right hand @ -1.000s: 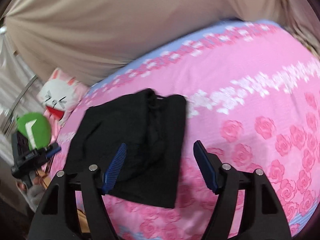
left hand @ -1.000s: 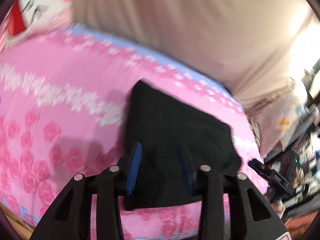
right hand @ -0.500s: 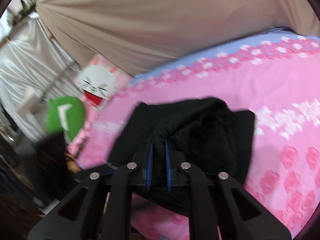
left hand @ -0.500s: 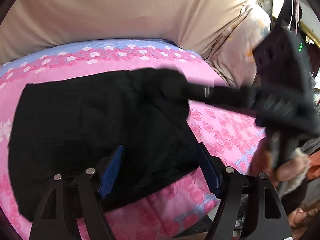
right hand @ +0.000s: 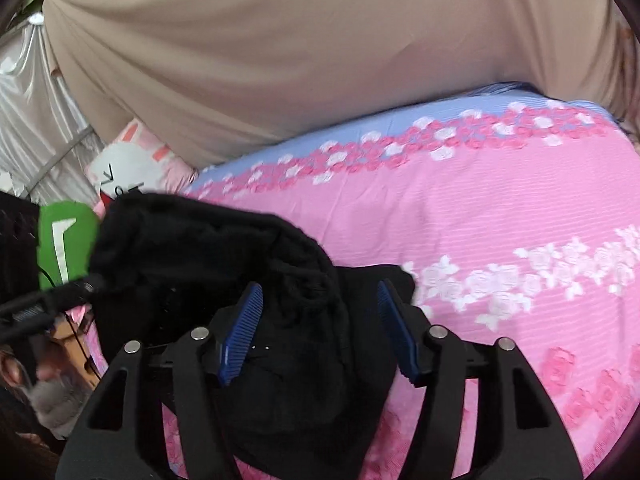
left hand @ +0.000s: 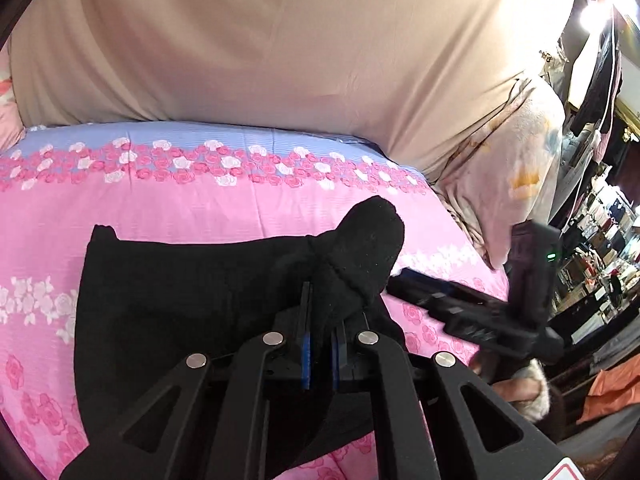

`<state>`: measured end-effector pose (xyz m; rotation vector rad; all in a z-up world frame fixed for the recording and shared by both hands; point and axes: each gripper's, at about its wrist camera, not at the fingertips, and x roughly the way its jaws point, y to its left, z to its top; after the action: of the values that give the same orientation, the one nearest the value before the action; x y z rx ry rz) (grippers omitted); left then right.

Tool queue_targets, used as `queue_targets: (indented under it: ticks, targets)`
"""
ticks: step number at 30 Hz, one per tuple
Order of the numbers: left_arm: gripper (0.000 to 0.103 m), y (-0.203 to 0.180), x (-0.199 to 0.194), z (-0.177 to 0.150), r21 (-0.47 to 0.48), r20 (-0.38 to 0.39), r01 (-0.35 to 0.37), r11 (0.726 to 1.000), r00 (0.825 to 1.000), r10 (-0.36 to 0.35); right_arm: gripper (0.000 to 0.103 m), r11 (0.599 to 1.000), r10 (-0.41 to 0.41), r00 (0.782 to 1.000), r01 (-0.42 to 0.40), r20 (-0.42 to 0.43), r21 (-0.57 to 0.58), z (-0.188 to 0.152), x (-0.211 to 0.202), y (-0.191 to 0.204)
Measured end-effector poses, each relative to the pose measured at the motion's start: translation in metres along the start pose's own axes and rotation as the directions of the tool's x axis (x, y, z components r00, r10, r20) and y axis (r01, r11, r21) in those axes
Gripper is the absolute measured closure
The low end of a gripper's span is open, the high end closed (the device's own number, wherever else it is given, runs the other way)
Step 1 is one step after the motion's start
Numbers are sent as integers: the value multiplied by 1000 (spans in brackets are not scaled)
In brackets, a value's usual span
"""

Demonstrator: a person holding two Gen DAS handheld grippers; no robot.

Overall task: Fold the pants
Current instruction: 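Grasp the folded bundle edge with the left tool while the right tool grasps it, then lift the bundle edge and fold it over with both tools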

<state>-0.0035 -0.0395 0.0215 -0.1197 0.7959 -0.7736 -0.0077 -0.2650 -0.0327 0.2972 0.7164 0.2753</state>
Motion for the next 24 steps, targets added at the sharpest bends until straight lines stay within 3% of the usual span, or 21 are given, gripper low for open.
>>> queue_targets:
  ticks: [1, 2, 8, 12, 14, 16, 17, 19, 20, 22, 24]
  targets:
    - [98, 0, -1, -1, -3, -1, 2, 1000, 1000, -2, 74, 1000, -6, 1000, 6, -13, -8, -1, 8, 2]
    - [98, 0, -2, -1, -3, -1, 1, 1000, 1000, -1, 103, 1000, 11, 999, -11, -48, -7, -3, 17, 4]
    - [98, -2, -7, 0, 5, 15, 12, 1000, 1000, -12, 103, 972, 233, 968, -234, -89, -3, -12, 27, 41]
    - [98, -8, 4, -5, 19, -10, 7, 1000, 1000, -7, 103, 975, 220, 959, -222, -181, 7, -25, 63, 51]
    - [98, -10, 12, -10, 15, -34, 9, 1000, 999, -9, 103, 978, 208, 963, -203, -174, 44, -33, 60, 42]
    - [98, -10, 14, -15, 14, -45, 18, 1000, 999, -17, 98, 990, 138, 985, -135, -103, 41, -33, 30, 30]
    - [98, -9, 12, -16, 15, -39, 18, 1000, 999, -18, 91, 995, 93, 993, -91, -69, 37, -31, 17, 23]
    - [98, -8, 10, -16, 7, -31, 28, 1000, 999, -28, 55, 999, 28, 999, -27, -15, 42, -24, -4, 11]
    - [98, -7, 10, -16, 1, -29, 33, 999, 999, -33, 46, 999, 6, 1000, -6, 7, 35, -19, -9, 6]
    - [98, -5, 11, -15, -5, -27, 36, 999, 999, -36, 46, 1000, -9, 1000, 9, -15, 1, -14, -3, 7]
    - [98, -6, 9, -15, -7, -27, 35, 999, 999, -35, 60, 1000, 10, 999, -10, -44, -13, -12, 12, 11]
